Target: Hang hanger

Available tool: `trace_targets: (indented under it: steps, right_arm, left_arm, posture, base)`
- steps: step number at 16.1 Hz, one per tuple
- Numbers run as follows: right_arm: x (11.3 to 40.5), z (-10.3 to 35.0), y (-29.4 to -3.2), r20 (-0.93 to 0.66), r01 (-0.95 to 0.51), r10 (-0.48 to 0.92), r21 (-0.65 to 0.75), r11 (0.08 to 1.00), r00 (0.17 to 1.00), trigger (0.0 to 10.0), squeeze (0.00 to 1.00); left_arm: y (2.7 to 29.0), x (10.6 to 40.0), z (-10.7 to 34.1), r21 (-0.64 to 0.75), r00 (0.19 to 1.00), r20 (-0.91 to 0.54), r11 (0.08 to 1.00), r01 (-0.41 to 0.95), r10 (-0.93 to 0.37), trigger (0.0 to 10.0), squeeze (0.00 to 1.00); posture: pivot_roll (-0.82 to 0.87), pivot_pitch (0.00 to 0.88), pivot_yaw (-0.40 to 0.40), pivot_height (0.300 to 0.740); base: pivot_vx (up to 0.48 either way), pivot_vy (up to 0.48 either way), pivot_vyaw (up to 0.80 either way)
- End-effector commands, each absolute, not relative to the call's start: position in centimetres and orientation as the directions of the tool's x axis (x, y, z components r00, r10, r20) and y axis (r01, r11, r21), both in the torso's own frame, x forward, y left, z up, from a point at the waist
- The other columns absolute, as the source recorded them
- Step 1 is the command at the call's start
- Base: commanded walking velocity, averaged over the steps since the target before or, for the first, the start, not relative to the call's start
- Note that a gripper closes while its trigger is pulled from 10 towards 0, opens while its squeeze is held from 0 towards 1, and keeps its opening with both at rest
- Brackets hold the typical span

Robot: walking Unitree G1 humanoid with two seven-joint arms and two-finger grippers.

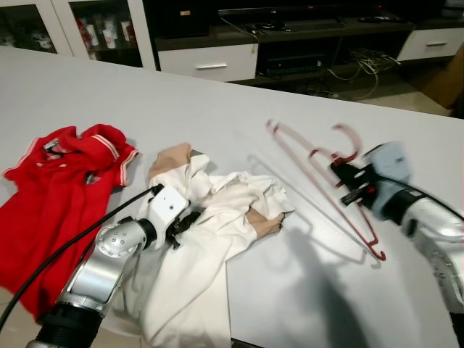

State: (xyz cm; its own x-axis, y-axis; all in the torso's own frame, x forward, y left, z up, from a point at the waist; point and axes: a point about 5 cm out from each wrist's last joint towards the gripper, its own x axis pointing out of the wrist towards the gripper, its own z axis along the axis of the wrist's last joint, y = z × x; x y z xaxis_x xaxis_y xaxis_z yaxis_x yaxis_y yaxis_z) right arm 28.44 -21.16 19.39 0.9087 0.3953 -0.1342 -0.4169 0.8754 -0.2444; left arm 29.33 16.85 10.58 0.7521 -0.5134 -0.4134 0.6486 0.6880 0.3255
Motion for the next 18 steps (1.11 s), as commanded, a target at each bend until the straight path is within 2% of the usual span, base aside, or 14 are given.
trace_targets:
  steps: [1, 4, 7, 10, 13, 14, 15, 16, 17, 18]
  right_arm:
    - [28.3, 20.8, -21.3, -0.056, -0.391, 0.39, -0.251, 0.885, 0.919, 10.0, 0.0]
    - [28.3, 21.5, -21.2, -0.012, -0.38, 0.389, -0.247, 0.891, 0.921, 10.0, 0.0]
    - [28.5, 22.4, -21.1, 0.024, -0.383, 0.398, -0.223, 0.896, 0.917, 10.0, 0.0]
    - [27.7, 23.2, -20.8, 0.014, -0.47, 0.486, -0.227, 0.853, 0.874, 10.0, 0.0]
    - [27.7, 23.3, -21.3, 0.009, -0.454, 0.468, -0.225, 0.862, 0.884, 10.0, 0.0]
    - [27.7, 23.2, -21.7, 0.004, -0.432, 0.443, -0.214, 0.876, 0.896, 10.0, 0.0]
    - [27.7, 23.2, -21.8, 0.004, -0.425, 0.435, -0.212, 0.88, 0.9, 10.0, 0.0]
    - [27.8, 23.1, -22.0, 0.005, -0.411, 0.421, -0.206, 0.888, 0.907, 10.0, 0.0]
    - [27.9, 23.2, -22.1, 0.01, -0.399, 0.409, -0.199, 0.895, 0.912, 10.0, 0.0]
    - [28.0, 23.4, -22.1, 0.017, -0.39, 0.401, -0.198, 0.899, 0.916, 10.0, 0.0]
  left_arm:
    - [16.8, 28.6, 9.2, 0.3, 0.736, -0.483, 0.7, 0.648, -0.474, 10.0, 0.0]
    - [16.2, 28.5, 8.8, 0.258, 0.766, -0.491, 0.771, 0.582, -0.414, 10.0, 0.0]
    - [13.8, 28.6, 7.7, 0.164, 0.785, -0.495, 0.848, 0.504, -0.372, 10.0, 0.0]
    - [10.0, 28.4, 7.8, 0.095, 0.757, -0.478, 0.83, 0.55, -0.446, 10.0, 0.0]
    - [10.2, 28.2, 7.5, 0.145, 0.769, -0.483, 0.828, 0.542, -0.419, 10.0, 0.0]
    - [10.8, 29.0, 8.6, 0.192, 0.832, -0.398, 0.852, 0.487, -0.386, 10.0, 0.0]
    - [11.0, 29.4, 9.4, 0.212, 0.858, -0.34, 0.858, 0.469, -0.385, 10.0, 0.0]
    - [11.0, 30.0, 11.2, 0.211, 0.889, -0.222, 0.87, 0.445, -0.401, 10.0, 0.0]
    - [11.1, 30.4, 12.8, 0.181, 0.901, -0.125, 0.883, 0.433, -0.416, 10.0, 0.38]
    - [10.9, 30.5, 14.0, 0.17, 0.887, -0.061, 0.871, 0.461, -0.458, 10.0, 1.0]
  posture:
    - [0.02, 0.085, 0.009, 0.74]
    - [0.03, 0.082, 0.006, 0.74]
    - [0.03, 0.085, -0.003, 0.74]
    - [0.02, 0.093, -0.015, 0.74]
    - [0.01, 0.099, -0.019, 0.74]
    - [0.01, 0.103, -0.021, 0.74]
    - [0.01, 0.104, -0.021, 0.74]
    - [0.01, 0.105, -0.022, 0.74]
    - [0.01, 0.104, -0.022, 0.74]
    - [0.01, 0.103, -0.021, 0.74]
  base:
    - [0.0, 0.0, 0.0]
    - [0.0, 0.0, 0.0]
    - [0.0, 0.0, 0.0]
    - [0.0, 0.0, 0.0]
    - [0.0, 0.0, 0.0]
    - [0.0, 0.0, 0.0]
    - [0.0, 0.0, 0.0]
    - [0.0, 0.0, 0.0]
    - [0.0, 0.0, 0.0]
    - [0.0, 0.0, 0.0]
